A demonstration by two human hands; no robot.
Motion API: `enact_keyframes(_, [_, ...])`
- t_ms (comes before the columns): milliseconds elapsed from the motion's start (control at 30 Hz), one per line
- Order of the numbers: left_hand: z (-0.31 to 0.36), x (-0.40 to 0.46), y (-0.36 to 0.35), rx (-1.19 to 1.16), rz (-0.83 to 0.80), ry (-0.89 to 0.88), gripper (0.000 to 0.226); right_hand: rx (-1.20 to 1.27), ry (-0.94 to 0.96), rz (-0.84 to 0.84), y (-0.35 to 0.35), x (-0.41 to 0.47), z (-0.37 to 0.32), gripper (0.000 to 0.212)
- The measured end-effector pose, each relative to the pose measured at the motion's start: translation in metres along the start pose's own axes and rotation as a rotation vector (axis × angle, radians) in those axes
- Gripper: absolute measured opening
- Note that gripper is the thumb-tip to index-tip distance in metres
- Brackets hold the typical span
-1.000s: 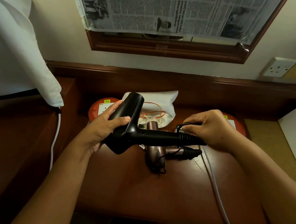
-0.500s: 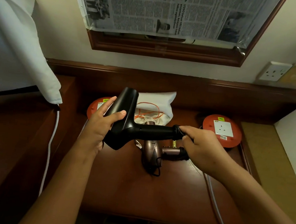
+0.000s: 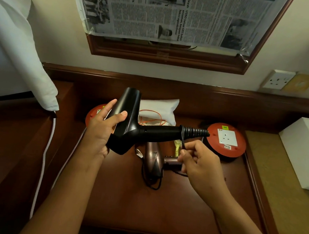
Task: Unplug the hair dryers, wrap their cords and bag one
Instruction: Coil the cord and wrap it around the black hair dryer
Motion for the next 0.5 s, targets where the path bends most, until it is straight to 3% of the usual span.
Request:
enact_keyframes(133, [-0.004,0.0,-0.004,-0.031,0.001,0.043,0.052,0.47,-0.286,-0.159,-0.016,0.002,0.02,0.01])
enact_keyframes(200, [-0.005,0.001,-0.004,-0.036,0.0,0.061,0.052,0.592,-0.364,-0.198,-0.019,0.003,0.027,0.009])
enact_keyframes(500, [-0.003,0.006,-0.005,-0.083,-0.02,0.101,0.05,0.611,-0.42,-0.226,-0.027,0.013,0.046,0.038])
Point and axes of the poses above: each hand's wrist, its own x-axis towards the middle knuckle, its own y-axis out of the back of the hand, z = x × y, the point moved 6 cm from there along x, towards the middle knuckle, and after that the axes turned 4 degrees about -y, right-handed, at the moved point
